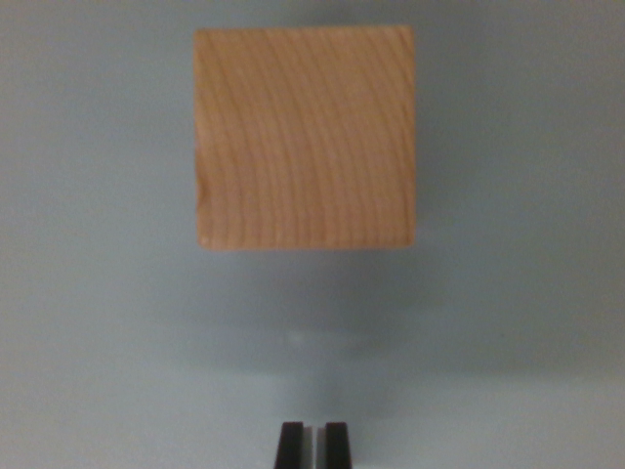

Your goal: Push wooden cube

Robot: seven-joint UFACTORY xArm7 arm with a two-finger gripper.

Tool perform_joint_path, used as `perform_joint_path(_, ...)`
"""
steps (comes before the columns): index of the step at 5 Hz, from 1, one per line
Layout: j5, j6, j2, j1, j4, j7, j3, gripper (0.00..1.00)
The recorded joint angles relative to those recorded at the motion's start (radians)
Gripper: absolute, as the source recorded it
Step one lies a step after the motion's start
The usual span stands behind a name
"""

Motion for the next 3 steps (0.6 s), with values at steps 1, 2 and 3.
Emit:
perform_joint_path(1, -0.0001, 0.008, 0.013, 0.0003, 0.021, 0.000, 0.000, 1.00)
perform_joint_path(2, -0.0001, 0.008, 0.013, 0.0003, 0.021, 0.000, 0.000, 1.00)
perform_joint_path(3, -0.0002, 0.018, 0.030, 0.0006, 0.048, 0.000, 0.000, 1.00)
